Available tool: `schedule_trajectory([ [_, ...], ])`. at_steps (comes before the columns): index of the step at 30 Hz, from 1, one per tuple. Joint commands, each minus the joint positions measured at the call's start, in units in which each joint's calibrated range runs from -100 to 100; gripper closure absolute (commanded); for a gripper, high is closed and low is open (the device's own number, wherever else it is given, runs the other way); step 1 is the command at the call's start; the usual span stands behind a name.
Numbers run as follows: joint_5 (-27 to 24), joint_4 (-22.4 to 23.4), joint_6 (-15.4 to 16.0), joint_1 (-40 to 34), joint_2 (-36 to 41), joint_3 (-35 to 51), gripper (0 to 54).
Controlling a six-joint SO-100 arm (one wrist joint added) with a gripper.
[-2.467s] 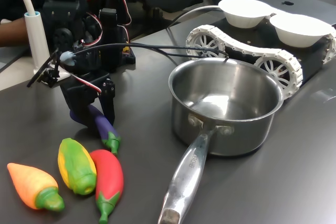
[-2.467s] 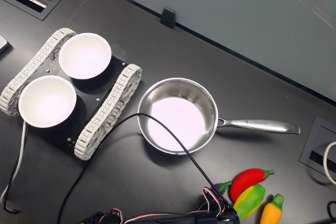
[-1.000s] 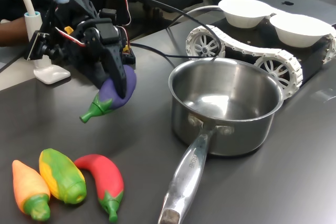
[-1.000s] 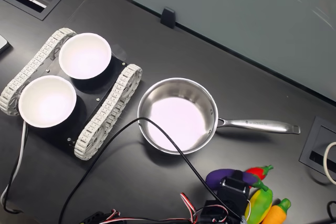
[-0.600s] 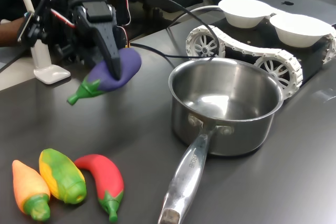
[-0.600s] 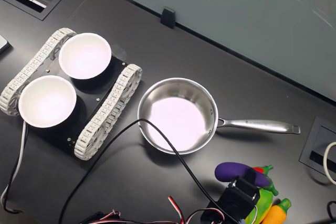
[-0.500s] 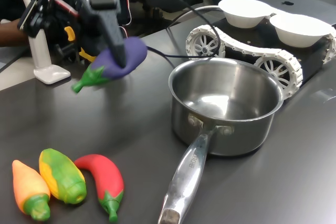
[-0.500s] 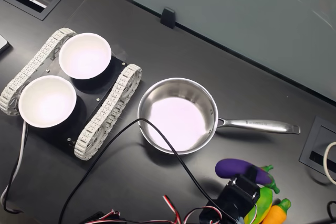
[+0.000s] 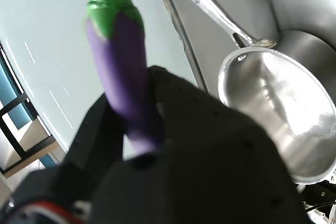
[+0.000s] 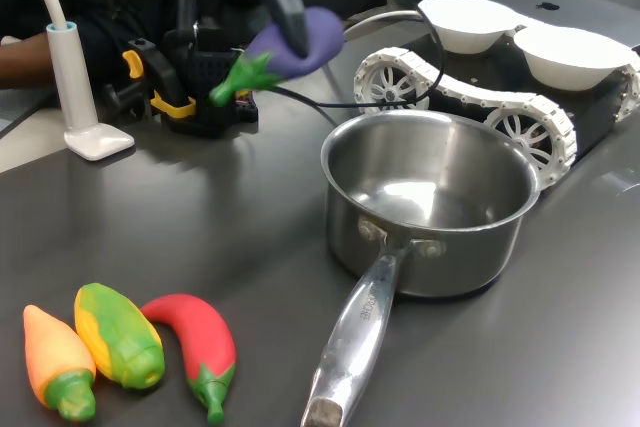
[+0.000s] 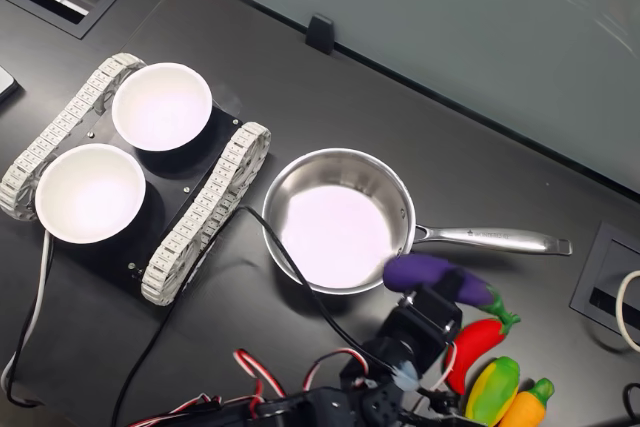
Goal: Pick up the brinjal and place them in the pan
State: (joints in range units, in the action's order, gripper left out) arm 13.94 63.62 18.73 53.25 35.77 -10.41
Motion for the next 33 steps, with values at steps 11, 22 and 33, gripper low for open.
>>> schedule_trajectory([
  [11, -4.7, 1.8, -12.1, -23.1, 18.0, -5.8, 53.6],
  [22, -6.0, 1.9, -23.3, -42.6, 28.6, -15.4, 53.6],
  [33, -6.5, -0.1, -25.4, -47.5, 30.6, -21.2, 53.6],
])
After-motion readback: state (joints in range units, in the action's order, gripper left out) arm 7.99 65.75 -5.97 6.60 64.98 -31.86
